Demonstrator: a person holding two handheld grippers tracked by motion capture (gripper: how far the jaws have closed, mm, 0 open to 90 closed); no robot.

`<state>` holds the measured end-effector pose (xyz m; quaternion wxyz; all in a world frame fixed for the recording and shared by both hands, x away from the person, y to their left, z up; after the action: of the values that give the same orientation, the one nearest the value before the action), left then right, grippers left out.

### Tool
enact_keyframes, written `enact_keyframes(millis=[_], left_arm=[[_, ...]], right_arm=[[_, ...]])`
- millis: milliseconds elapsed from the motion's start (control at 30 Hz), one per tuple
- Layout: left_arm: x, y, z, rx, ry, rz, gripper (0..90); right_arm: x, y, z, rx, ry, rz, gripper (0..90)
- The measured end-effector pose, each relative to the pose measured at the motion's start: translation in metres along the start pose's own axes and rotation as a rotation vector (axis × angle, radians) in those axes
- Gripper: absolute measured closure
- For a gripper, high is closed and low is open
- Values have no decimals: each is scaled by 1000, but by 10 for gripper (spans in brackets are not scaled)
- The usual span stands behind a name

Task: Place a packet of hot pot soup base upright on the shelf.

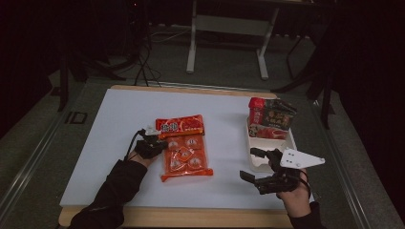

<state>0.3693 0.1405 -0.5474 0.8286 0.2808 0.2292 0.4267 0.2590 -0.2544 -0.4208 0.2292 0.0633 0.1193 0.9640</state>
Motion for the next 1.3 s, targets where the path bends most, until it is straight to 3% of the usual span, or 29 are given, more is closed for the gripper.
enact_keyframes(millis=[633,1000,1067,1300], left_arm=[[-54,-27,15,21,-90,-117,900],[-72,-35,20,38,-121,-169,900],[-77,-36,21,43,-142,-170,900],[-79,-38,23,41,-159,-188,900]], right_arm=[[2,2,-2,7,-7,5,144],[3,1,-4,11,-7,8,144],[3,0,-5,14,-8,9,144],[3,0,-5,18,-8,12,144]])
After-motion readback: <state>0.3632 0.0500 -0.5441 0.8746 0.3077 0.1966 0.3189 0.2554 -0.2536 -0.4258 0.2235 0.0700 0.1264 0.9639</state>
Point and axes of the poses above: each handheld gripper's, and its own axes: y roughly backward along the jaws, z roughly out of its top, x roughly to its left, the point moved 1 cm from there along -y, roughly forward along the jaws, and after that the axes turned 2 degrees about -x, right-handed, at the moved point
